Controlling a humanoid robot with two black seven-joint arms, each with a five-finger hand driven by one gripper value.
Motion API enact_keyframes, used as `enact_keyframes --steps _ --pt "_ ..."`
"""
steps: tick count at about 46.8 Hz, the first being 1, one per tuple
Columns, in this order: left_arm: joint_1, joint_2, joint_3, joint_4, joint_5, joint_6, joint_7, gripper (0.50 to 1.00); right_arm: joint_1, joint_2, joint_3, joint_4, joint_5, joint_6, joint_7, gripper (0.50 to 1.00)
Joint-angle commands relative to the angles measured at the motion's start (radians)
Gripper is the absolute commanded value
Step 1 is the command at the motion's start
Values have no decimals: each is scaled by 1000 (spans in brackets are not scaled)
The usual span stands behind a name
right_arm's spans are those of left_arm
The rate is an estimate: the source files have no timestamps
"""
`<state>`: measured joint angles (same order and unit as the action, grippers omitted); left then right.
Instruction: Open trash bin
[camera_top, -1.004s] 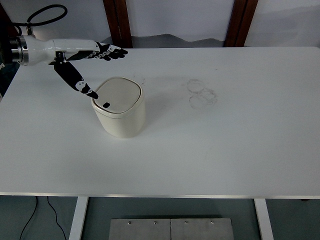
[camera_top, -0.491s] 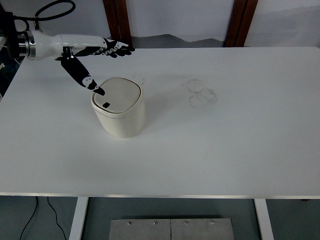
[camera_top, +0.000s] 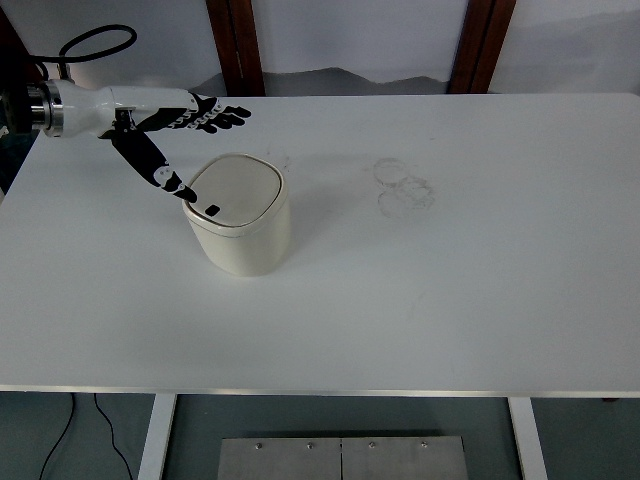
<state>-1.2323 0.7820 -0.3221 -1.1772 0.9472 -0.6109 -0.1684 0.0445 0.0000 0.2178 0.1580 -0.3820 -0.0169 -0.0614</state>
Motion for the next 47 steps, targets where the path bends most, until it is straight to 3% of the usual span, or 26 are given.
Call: enact_keyframes --steps 1,14,27,47 --pt "-7 2 0 8 -10 0 1 1000 0 0 0 0 -1 0 0 995" --pt "-33 8 14 8 -10 0 1 1000 0 0 0 0 0 0 0 995" --pt "-156 43 236 -1 -21 0 0 1000 0 0 0 0 0 0 0 995" --pt "-203 10 241 -6 -64 0 0 1000 0 0 0 0 0 0 0 995"
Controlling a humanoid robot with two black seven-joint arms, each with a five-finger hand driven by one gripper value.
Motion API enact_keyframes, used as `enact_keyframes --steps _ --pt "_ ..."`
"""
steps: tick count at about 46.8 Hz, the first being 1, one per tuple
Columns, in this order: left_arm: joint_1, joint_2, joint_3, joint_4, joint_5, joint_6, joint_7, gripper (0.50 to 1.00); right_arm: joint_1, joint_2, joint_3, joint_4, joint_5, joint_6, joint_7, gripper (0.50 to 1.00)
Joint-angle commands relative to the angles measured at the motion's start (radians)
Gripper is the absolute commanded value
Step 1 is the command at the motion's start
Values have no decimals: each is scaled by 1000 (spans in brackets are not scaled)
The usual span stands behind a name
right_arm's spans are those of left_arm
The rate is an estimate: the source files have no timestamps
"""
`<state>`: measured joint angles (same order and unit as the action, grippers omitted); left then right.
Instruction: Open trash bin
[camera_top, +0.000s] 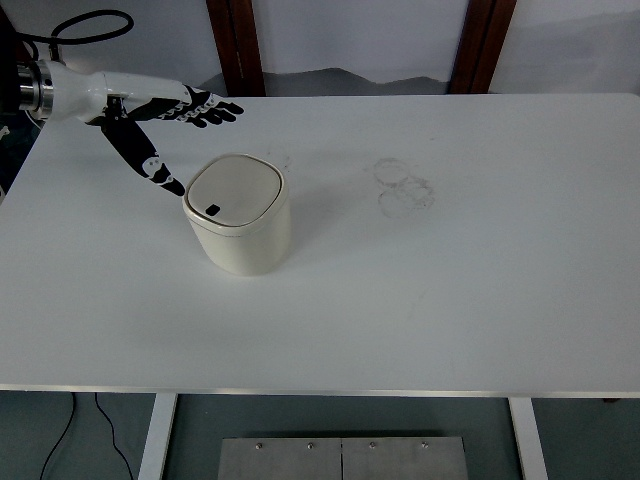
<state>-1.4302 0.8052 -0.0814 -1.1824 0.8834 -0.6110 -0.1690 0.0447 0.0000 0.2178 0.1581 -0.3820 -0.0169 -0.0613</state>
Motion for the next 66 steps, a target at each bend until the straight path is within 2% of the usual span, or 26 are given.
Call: enact_keyframes --steps 1,45,52,57,58,66 --pt "-7 -14 0 0 0 0 0 1000 0 0 0 0 0 0 0 995" --pt "1 0 31 1 -6 0 -1 1000 0 0 0 0 0 0 0 995" --pt "-42 0 121 -20 -26 0 -10 1000 0 0 0 0 0 0 0 995" --pt "-98 2 195 -34 -64 0 -12 1000 0 0 0 0 0 0 0 995" --pt "-139 2 245 -36 -89 0 -15 1000 0 0 0 0 0 0 0 995" --pt "-176 3 264 -42 -110 0 -15 1000 0 0 0 0 0 0 0 995"
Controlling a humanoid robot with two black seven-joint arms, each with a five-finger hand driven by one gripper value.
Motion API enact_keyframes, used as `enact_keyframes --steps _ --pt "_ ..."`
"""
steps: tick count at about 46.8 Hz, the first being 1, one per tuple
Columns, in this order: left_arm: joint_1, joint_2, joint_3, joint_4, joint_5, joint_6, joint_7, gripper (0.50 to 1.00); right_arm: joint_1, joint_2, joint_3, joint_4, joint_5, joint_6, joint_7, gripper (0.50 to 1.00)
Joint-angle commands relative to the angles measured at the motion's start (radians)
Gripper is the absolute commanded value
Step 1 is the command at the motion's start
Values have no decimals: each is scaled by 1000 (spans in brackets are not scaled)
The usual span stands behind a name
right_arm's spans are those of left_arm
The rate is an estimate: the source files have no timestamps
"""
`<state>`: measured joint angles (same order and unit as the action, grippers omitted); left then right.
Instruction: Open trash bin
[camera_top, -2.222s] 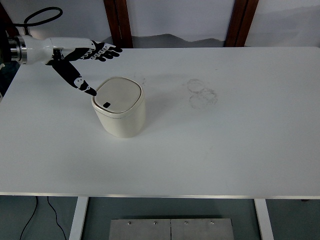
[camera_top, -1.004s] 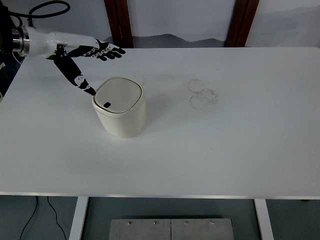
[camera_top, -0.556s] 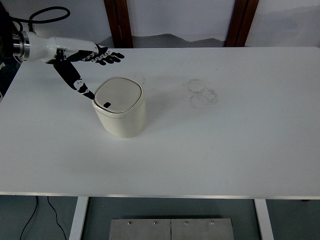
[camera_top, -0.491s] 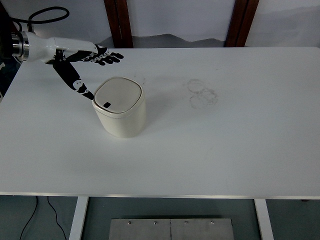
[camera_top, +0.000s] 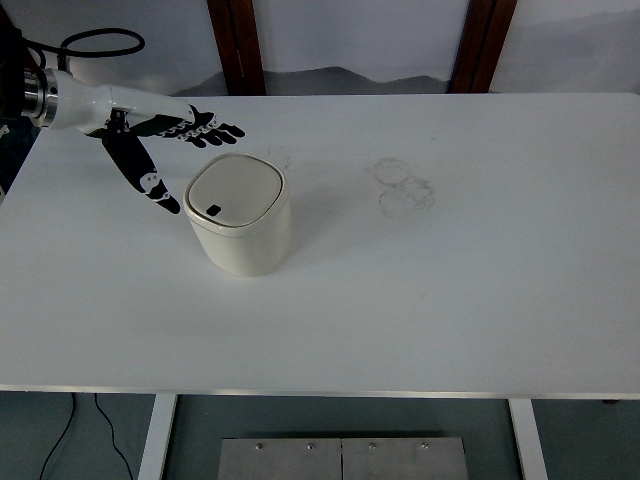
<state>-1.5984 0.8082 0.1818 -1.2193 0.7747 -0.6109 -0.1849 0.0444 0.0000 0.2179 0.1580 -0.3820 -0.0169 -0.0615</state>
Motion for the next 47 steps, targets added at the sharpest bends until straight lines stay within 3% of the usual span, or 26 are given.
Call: enact_keyframes --steps 1,47 --pt "-12 0 1 -5 -2 0 1 1000 0 0 0 0 -2 0 0 995" --pt "-3 25 1 0 -2 0 7 1000 0 0 0 0 0 0 0 995"
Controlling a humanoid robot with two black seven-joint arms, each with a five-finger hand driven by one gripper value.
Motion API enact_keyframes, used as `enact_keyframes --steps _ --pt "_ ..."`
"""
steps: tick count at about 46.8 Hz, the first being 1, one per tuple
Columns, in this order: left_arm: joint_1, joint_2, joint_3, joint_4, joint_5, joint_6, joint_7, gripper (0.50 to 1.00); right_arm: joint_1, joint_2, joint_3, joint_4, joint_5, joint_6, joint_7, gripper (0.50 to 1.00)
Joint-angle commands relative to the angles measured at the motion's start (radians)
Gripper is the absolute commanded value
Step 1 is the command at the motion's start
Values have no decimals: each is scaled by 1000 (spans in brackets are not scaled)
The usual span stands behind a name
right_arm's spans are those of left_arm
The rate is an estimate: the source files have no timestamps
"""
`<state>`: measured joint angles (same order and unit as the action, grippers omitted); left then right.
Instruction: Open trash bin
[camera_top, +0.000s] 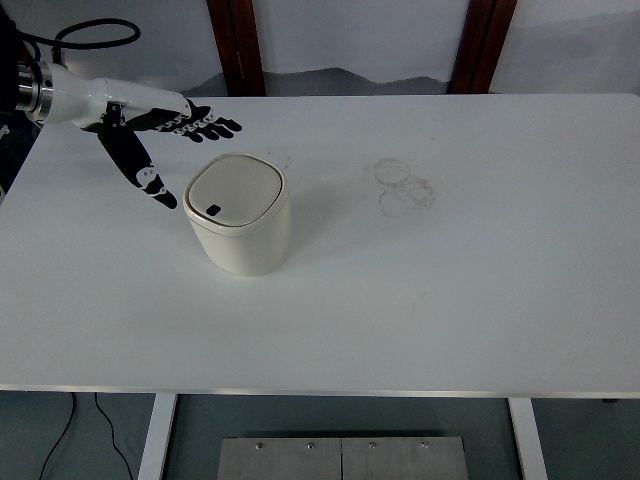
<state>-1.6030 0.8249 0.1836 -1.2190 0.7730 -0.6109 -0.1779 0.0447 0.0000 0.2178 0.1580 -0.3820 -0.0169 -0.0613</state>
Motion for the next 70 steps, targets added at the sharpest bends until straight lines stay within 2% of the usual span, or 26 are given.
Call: enact_keyframes --steps 1,19,35,58,70 --pt "2 8 0 0 0 0 0 1000 0 0 0 0 0 0 0 995" --pt "6 7 17 6 75 0 6 1000 0 0 0 0 0 0 0 995" --pt "-49 16 19 44 146 0 -5 1000 0 0 0 0 0 0 0 995" --pt "-87 3 17 35 66 0 -2 1000 0 0 0 0 0 0 0 995" --pt "-68 2 17 30 42 0 6 1000 0 0 0 0 0 0 0 995"
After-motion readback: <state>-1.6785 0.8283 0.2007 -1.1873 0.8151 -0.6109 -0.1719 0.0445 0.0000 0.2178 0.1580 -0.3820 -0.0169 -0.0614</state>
